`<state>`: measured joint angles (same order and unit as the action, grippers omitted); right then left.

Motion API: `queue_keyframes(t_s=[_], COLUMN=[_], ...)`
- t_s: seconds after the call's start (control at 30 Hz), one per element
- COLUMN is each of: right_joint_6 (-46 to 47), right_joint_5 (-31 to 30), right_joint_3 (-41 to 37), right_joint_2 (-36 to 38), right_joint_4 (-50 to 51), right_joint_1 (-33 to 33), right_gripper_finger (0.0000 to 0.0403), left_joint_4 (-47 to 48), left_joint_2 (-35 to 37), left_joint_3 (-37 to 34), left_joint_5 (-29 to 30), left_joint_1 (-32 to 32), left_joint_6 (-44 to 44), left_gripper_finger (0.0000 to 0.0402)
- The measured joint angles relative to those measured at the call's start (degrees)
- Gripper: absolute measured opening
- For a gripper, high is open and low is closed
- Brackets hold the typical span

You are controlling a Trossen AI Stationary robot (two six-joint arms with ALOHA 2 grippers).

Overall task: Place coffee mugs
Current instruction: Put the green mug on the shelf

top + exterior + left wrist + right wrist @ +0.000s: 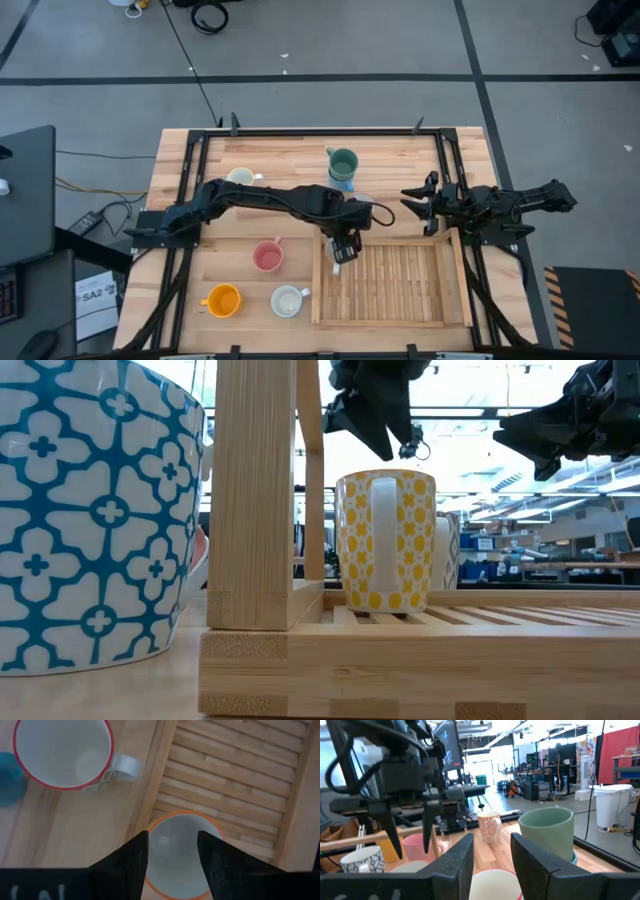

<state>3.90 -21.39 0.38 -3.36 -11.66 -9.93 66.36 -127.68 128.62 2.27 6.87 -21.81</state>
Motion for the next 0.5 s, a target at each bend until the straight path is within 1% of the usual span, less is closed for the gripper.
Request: queue_keyframes(t_s=[0.2,0.33,0.5], right_joint_6=[0.0,0.1,3.83], right_joint_5=[0.0,-0.02,-1.57], right_joint_3=[-0.02,-0.02,0.09], right_joint_2=[-0.02,-0.02,-0.13], right_joint_4=[-0.4,-1.42,-3.4], right_joint_1=[-0.02,-0.02,-0.01], right_gripper_finger=[0.0135,0.0135,0.0135], left_joint_4=[1.25,2.83,5.31], left_joint_2=[2.15,4.4,8.52], left_joint_3=[-0.01,0.0,0.03], left_joint_5=[0.0,0.04,0.7], left_joint_1=[0.0,0.0,0.09], left_joint_6=[0.74,3.71,7.88], left_gripper_finger=[0.0176,0.0176,0.0176])
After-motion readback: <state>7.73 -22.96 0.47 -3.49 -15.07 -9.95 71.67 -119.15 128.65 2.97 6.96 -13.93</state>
